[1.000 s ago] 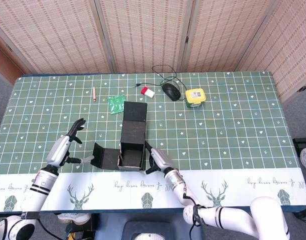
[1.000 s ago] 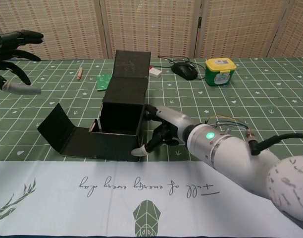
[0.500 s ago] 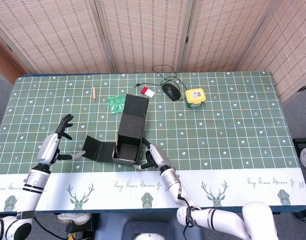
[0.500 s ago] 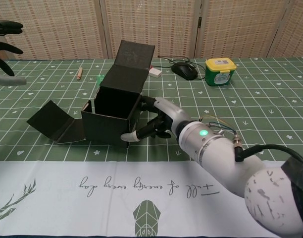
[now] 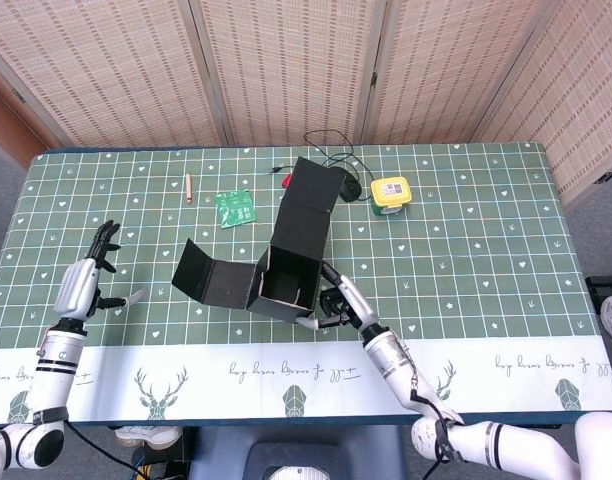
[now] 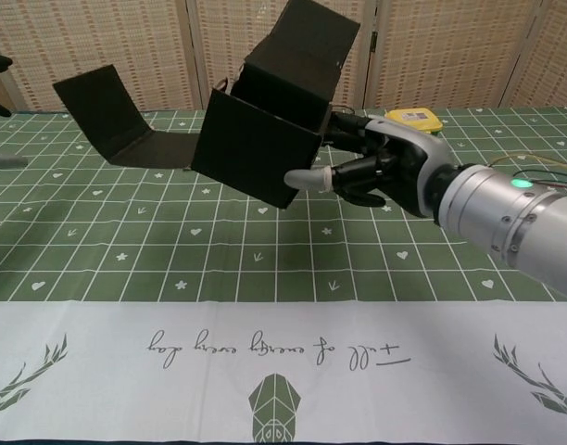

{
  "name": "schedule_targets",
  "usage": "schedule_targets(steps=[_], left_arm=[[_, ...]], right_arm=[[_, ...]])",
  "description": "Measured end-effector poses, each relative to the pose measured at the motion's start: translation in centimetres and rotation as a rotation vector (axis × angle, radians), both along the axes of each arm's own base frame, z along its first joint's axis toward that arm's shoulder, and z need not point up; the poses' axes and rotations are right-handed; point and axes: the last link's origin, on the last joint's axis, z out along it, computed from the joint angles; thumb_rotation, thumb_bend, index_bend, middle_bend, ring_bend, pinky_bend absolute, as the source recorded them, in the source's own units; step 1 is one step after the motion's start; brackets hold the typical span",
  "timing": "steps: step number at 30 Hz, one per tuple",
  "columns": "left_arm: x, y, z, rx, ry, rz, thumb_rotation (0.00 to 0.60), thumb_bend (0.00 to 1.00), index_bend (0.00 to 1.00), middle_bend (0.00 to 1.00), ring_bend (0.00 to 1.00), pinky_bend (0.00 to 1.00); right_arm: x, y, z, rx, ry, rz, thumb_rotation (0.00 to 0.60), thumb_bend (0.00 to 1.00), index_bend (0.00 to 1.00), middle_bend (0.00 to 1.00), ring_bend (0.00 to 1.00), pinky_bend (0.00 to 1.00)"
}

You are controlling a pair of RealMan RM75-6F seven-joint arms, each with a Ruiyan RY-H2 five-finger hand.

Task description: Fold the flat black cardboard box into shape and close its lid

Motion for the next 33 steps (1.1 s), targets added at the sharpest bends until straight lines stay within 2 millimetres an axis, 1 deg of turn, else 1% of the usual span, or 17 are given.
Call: schedule_targets(steps=[3, 6, 10, 13, 17, 19, 23, 27, 33], left_arm=[[0.3, 0.2, -0.9, -0.014, -0.078, 0.017, 0.600, 0.04, 0.00, 0.00, 0.23, 0.43], [1.4, 0.2, -2.1, -0.048, -0.189, 0.012, 0.600, 0.04, 0.00, 0.00, 0.23, 0.43], [4.5, -0.3, -3.9, -0.131, -0.320, -0.049, 0.600, 0.04, 0.00, 0.00, 0.23, 0.43], [6.7, -0.8, -4.9, -0.189, -0.391, -0.099, 0.600, 0.04, 0.00, 0.00, 0.23, 0.43], [8.6, -1.2, -5.5, -0.238, -0.450, -0.131, 0.600, 0.04, 0.00, 0.00, 0.22, 0.43], [9.2, -1.2, -5.5, -0.248, -0.460, -0.141, 0.600, 0.04, 0.00, 0.00, 0.22, 0.43], [9.5, -1.0, -5.2, -0.243, -0.436, -0.158, 0.600, 0.04, 0.00, 0.00, 0.22, 0.43], [9.7, -0.8, -5.1, -0.212, -0.373, -0.199, 0.600, 0.04, 0.00, 0.00, 0.24, 0.43], [10.4, -0.6, -5.5, -0.202, -0.295, -0.296, 0.600, 0.04, 0.01, 0.00, 0.24, 0.43]], right_arm=[[-0.5, 0.8, 1.0, -0.004, -0.036, 0.010, 0.600, 0.36, 0.34, 0.42, 0.80, 0.97], [-0.8, 1.5, 0.7, 0.000, -0.034, 0.023, 0.600, 0.37, 0.34, 0.42, 0.80, 0.97], [-0.7, 1.8, -0.1, 0.004, -0.031, 0.031, 0.600, 0.37, 0.34, 0.42, 0.80, 0.97], [-0.5, 1.9, -0.6, 0.002, -0.030, 0.034, 0.600, 0.37, 0.34, 0.42, 0.80, 0.97], [-0.4, 2.1, -1.0, 0.004, -0.019, 0.042, 0.600, 0.38, 0.34, 0.42, 0.80, 0.97], [-0.5, 2.2, -1.0, -0.002, -0.011, 0.046, 0.600, 0.38, 0.34, 0.42, 0.80, 0.97], [-0.6, 2.2, -1.1, -0.009, 0.011, 0.056, 0.600, 0.38, 0.34, 0.42, 0.80, 0.97], [-0.5, 2.1, -1.4, -0.001, 0.036, 0.065, 0.600, 0.38, 0.34, 0.42, 0.80, 0.97], [-0.2, 1.9, -1.9, 0.032, 0.060, 0.071, 0.600, 0.38, 0.34, 0.42, 0.80, 0.97]])
